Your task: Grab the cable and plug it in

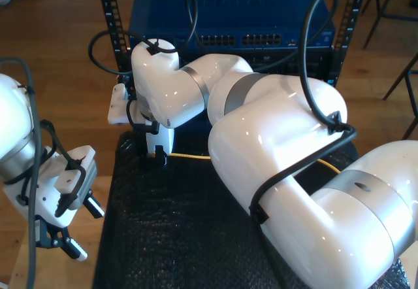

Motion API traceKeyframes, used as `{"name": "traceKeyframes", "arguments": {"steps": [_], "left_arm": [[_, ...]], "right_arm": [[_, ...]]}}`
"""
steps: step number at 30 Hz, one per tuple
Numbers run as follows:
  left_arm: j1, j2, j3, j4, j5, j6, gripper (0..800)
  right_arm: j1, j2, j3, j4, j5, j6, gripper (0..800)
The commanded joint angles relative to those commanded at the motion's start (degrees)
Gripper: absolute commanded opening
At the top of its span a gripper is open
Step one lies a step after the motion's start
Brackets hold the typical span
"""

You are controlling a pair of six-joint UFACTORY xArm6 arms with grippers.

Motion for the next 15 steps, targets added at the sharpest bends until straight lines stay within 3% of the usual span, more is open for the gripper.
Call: {"name": "traceKeyframes", "arguments": {"steps": [15], "left_arm": [[0.0, 0.0, -0.4, 0.0, 0.0, 0.0, 800]], "right_arm": [[0.2, -0.2, 0.0, -2.2, -0.1, 1.3, 198]]}}
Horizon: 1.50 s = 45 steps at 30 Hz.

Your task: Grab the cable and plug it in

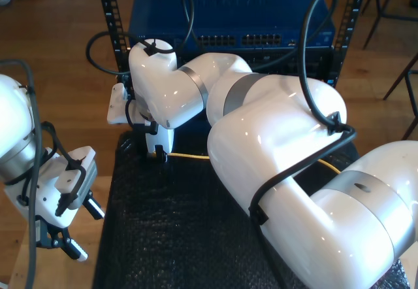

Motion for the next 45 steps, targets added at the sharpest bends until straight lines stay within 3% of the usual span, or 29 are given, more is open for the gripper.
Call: {"name": "traceKeyframes", "arguments": {"steps": [10, 21, 32, 39, 45], "left_arm": [[0.0, 0.0, 0.0, 0.0, 0.0, 0.0, 800], [0.0, 0.0, 0.0, 0.0, 0.1, 0.0, 800], [0.0, 0.0, -0.1, -0.1, 0.2, -0.1, 800], [-0.3, 0.1, -0.4, -0.8, 0.4, -0.4, 800], [-0.8, 0.8, -4.7, -3.4, 1.7, -0.4, 800]], "right_arm": [[0.2, 0.0, 0.0, 0.0, 0.0, -0.1, 172], [0.5, -0.1, 0.0, -0.6, -0.1, 0.0, 26], [0.7, -2.4, 0.9, -2.0, 0.5, -0.1, 6], [-1.1, -5.7, 1.3, -1.8, 6.9, -0.1, 6], [-3.3, -10.1, 3.5, -1.4, 10.4, -0.2, 6]]}}
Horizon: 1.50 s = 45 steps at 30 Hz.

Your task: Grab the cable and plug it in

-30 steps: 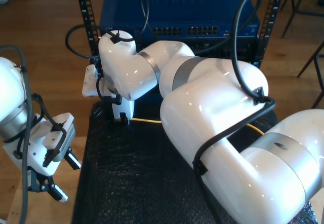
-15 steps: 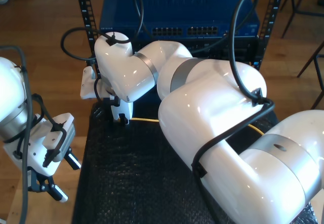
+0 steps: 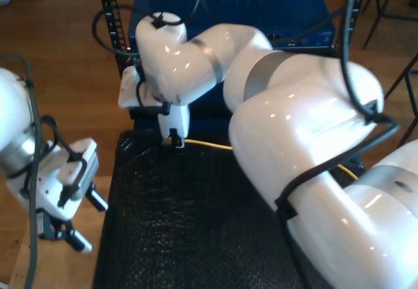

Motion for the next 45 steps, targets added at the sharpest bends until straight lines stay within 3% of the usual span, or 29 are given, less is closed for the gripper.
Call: {"name": "traceKeyframes", "arguments": {"steps": [10, 29, 45], "left_arm": [[-6.3, 0.4, -4.8, -3.8, 3.6, -3.6, 800], [-17.0, 0.5, -10.4, -9.2, 3.6, -11.5, 800], [-21.6, 1.8, -16.1, -22.3, 3.6, -14.7, 799]], "right_arm": [[-3.9, -11.0, 7.3, 3.8, -0.1, -2.4, 6], [-15.2, -34.0, 26.9, 13.0, 1.2, -16.8, 6], [-23.6, -47.5, 33.6, 23.8, 11.3, -27.9, 6]]}}
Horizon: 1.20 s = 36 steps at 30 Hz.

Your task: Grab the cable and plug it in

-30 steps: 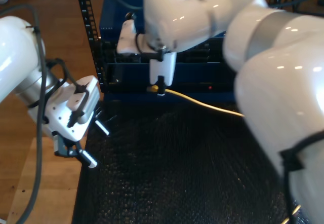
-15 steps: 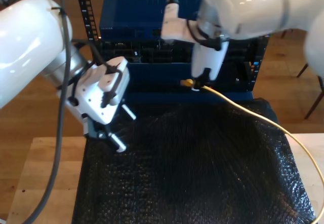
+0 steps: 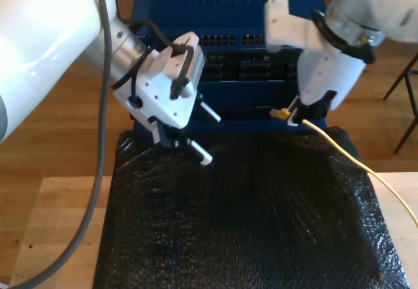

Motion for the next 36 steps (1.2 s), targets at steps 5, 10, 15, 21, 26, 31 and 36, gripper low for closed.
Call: {"name": "traceKeyframes", "arguments": {"steps": [5, 10, 15, 21, 26, 31, 36], "left_arm": [[-1.2, 0.0, 0.0, -3.5, -0.2, -1.1, 799], [-2.5, 0.0, -0.1, -5.6, -0.7, -1.6, 799], [-2.8, 0.1, -1.8, -7.4, -0.8, -2.9, 799], [-2.8, 0.1, -3.3, -10.2, -0.8, -3.6, 799], [-2.8, 0.1, -3.2, -10.5, -0.8, -3.8, 799], [-2.6, 0.0, -3.1, -11.7, -0.8, -3.7, 799], [-2.5, -0.1, -2.9, -12.3, -0.6, -3.6, 798]], "right_arm": [[-1.4, -2.2, 0.0, 2.5, 1.5, -0.9, 6], [-1.4, -4.1, -0.3, 3.7, 2.2, -1.1, 6], [-1.4, -5.5, -0.6, 5.4, 4.0, -1.1, 6], [-1.4, -6.1, -0.7, 6.8, 4.0, -1.1, 6], [-1.5, -6.2, -2.1, 7.7, 5.8, -1.1, 6], [-1.6, -6.9, -2.2, 7.9, 6.0, -1.1, 6], [-1.6, -6.9, -2.1, 8.0, 6.1, -1.1, 6]]}}
